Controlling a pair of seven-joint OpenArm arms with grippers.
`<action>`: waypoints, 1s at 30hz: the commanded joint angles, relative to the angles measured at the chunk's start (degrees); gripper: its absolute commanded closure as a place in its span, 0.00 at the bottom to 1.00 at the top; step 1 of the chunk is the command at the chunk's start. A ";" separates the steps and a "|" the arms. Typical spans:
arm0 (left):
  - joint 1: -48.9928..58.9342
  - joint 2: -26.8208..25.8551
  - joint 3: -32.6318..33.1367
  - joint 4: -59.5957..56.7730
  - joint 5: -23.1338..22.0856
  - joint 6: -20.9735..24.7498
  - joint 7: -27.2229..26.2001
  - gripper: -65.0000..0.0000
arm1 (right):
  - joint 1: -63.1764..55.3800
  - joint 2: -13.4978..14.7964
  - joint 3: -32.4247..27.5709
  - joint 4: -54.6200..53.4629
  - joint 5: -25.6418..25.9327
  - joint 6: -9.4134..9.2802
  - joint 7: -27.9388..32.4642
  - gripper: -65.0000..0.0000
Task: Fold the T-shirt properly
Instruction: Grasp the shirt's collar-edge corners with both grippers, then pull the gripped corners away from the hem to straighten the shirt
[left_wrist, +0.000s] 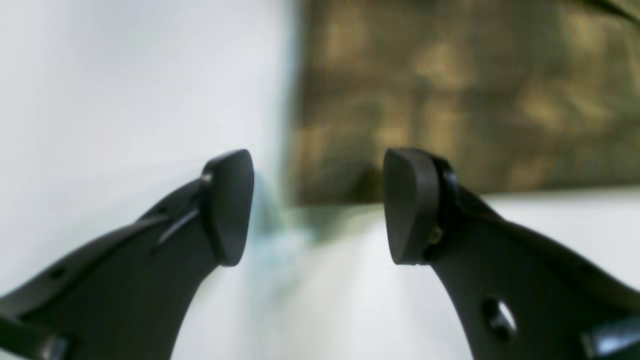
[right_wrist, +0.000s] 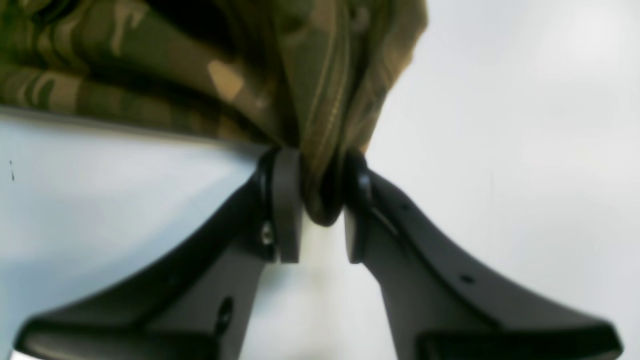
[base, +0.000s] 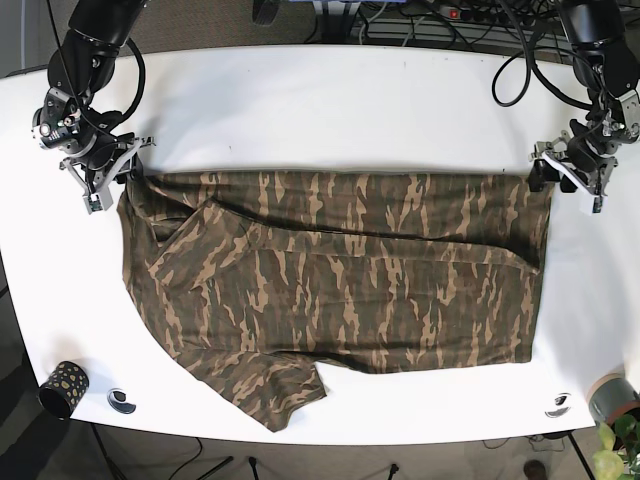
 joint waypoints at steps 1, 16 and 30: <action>-0.65 -0.90 0.26 -0.49 -0.39 -0.57 -0.04 0.41 | 0.80 1.10 0.34 0.92 0.61 0.08 1.03 0.81; -2.06 -0.90 0.44 -4.01 -0.21 -0.66 -0.31 0.75 | 0.88 0.92 0.34 0.92 0.61 0.08 1.03 0.82; -2.67 -0.90 0.09 -0.75 1.19 1.80 0.04 1.00 | 0.53 -0.84 0.69 1.71 0.61 0.08 1.03 0.82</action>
